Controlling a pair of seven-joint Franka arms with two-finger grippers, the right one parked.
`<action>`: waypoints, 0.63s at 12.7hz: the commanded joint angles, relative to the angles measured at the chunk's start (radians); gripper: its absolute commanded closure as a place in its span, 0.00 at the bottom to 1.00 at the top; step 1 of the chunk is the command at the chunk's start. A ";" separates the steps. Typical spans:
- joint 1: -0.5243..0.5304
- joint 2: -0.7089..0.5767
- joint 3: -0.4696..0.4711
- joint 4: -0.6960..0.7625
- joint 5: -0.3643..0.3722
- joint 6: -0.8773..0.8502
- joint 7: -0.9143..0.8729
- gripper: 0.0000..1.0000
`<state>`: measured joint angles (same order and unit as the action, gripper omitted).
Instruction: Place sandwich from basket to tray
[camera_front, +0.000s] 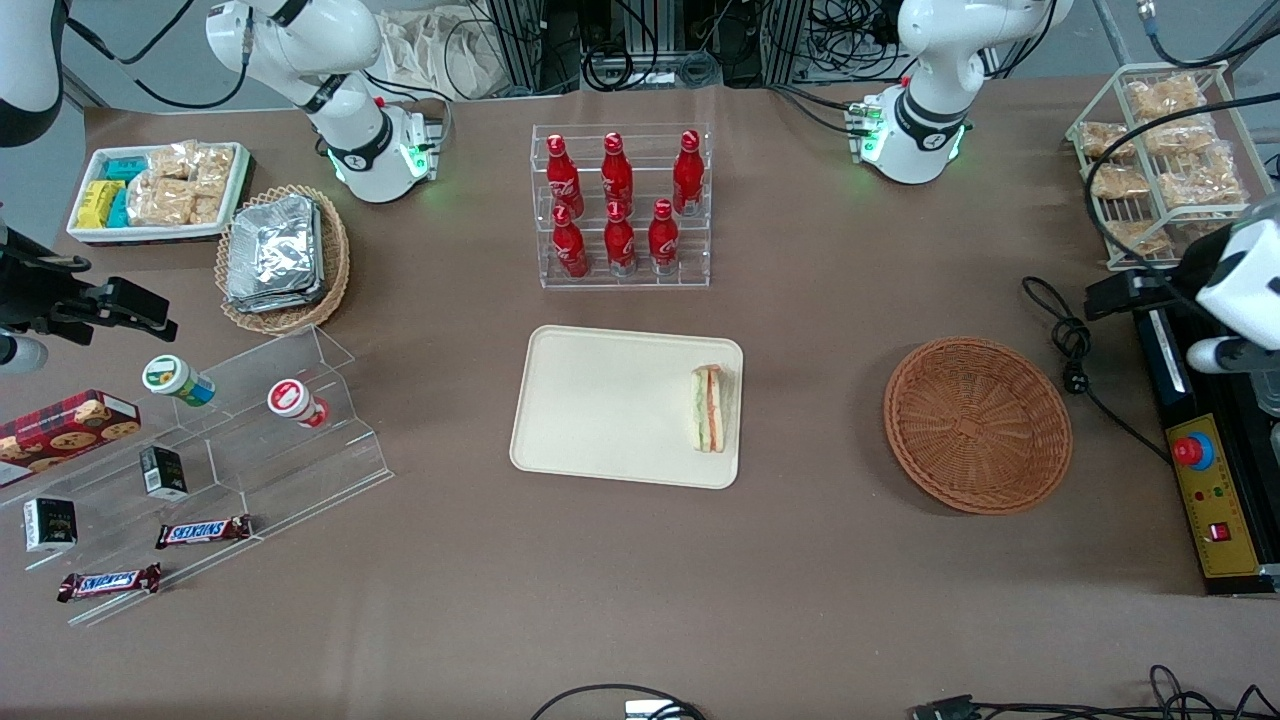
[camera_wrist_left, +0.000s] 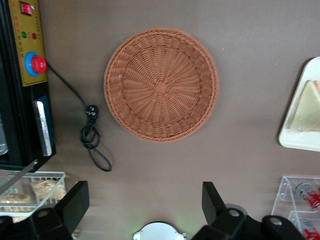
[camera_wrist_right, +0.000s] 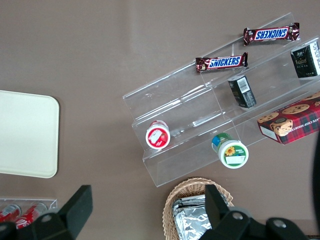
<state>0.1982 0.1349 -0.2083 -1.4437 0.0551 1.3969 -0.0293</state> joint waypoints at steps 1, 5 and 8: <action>-0.074 -0.075 0.110 -0.082 -0.006 0.014 0.043 0.00; -0.077 -0.164 0.118 -0.219 -0.009 0.109 0.043 0.00; -0.077 -0.205 0.084 -0.288 -0.009 0.137 0.031 0.00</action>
<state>0.1269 -0.0065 -0.1111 -1.6503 0.0516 1.5009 0.0036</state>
